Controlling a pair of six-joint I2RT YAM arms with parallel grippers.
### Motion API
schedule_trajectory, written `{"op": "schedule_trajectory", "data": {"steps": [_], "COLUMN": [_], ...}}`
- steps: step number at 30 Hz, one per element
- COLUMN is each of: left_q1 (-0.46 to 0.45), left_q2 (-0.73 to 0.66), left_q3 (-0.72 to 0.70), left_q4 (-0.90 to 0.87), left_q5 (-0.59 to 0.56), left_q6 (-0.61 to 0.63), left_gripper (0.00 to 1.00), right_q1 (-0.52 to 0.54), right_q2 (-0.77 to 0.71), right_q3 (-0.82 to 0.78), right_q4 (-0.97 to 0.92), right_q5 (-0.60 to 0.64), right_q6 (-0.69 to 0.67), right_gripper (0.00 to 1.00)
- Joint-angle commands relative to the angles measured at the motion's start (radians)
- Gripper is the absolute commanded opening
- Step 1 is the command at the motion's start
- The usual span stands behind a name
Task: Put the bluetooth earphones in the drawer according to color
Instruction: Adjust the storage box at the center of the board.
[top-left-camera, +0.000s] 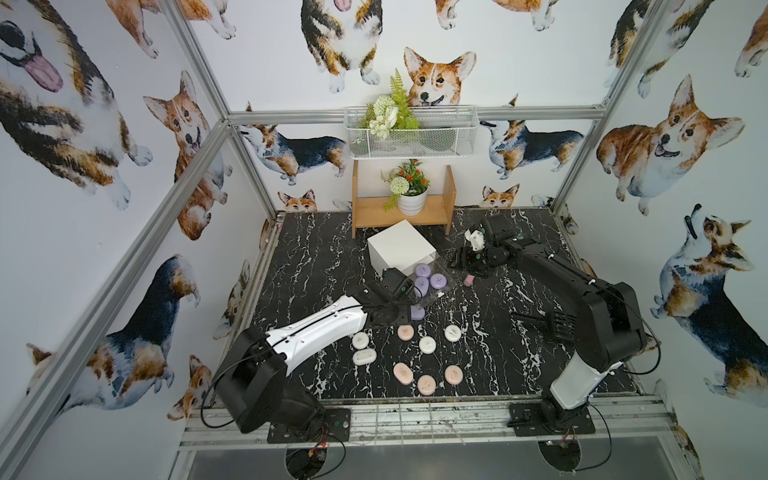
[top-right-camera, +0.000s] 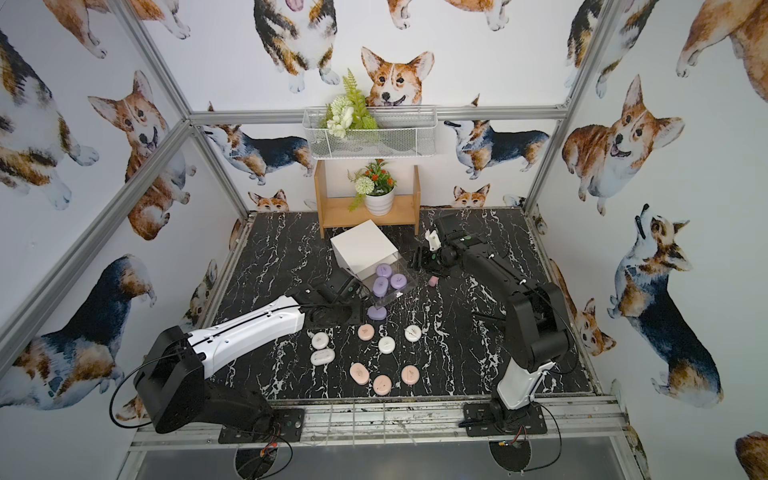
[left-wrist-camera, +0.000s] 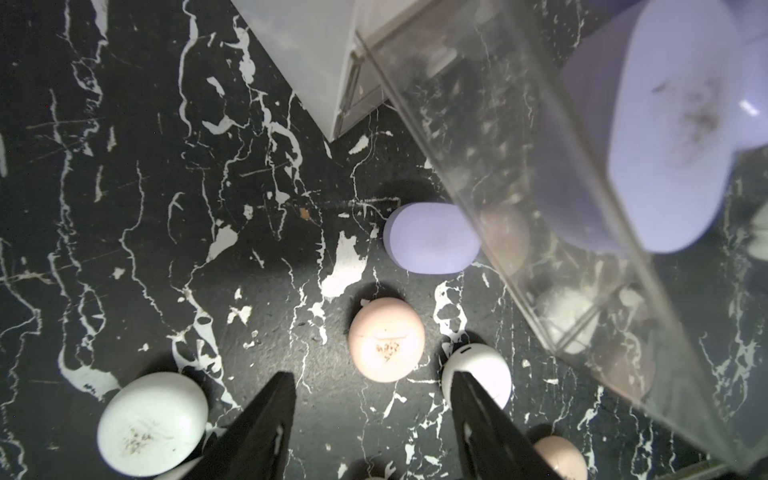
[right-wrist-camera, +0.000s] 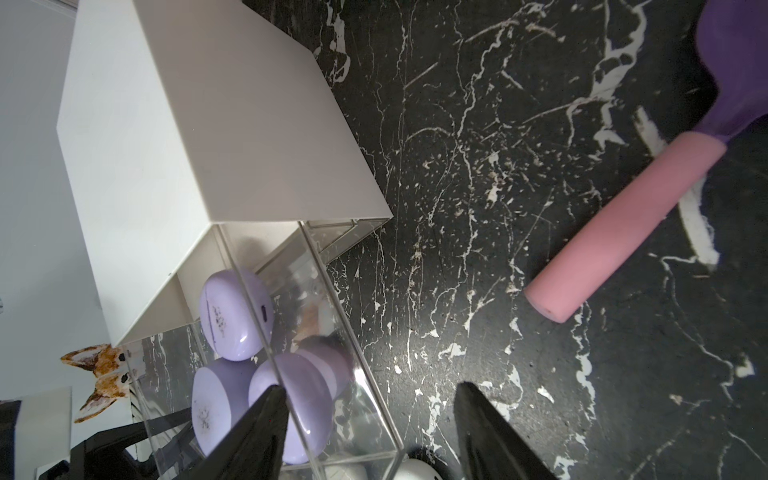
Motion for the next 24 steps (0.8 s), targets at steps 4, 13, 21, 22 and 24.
{"op": "schedule_trajectory", "data": {"steps": [4, 13, 21, 22, 24], "left_q1": [0.001, 0.001, -0.007, -0.011, -0.023], "left_q2": [0.003, -0.016, 0.001, 0.008, 0.028], "left_q3": [0.0, -0.011, -0.031, -0.028, -0.021], "left_q4": [0.042, 0.041, 0.093, 0.1, 0.113], "left_q5": [0.009, -0.004, 0.01, 0.012, 0.012], "left_q6": [-0.018, -0.027, -0.041, -0.042, -0.044], "left_gripper": [0.66, 0.67, 0.67, 0.67, 0.67], "right_q1": [-0.002, -0.017, -0.034, -0.034, -0.034], "right_q2": [0.038, 0.066, 0.066, 0.059, 0.046], "right_q3": [0.026, 0.081, 0.107, 0.104, 0.105], "right_q4": [-0.059, -0.082, -0.057, -0.05, -0.043], "right_q5": [0.135, 0.21, 0.162, 0.152, 0.142], "right_q6": [-0.005, -0.004, 0.014, 0.015, 0.018], "right_gripper": [0.68, 0.68, 0.68, 0.68, 0.68]}}
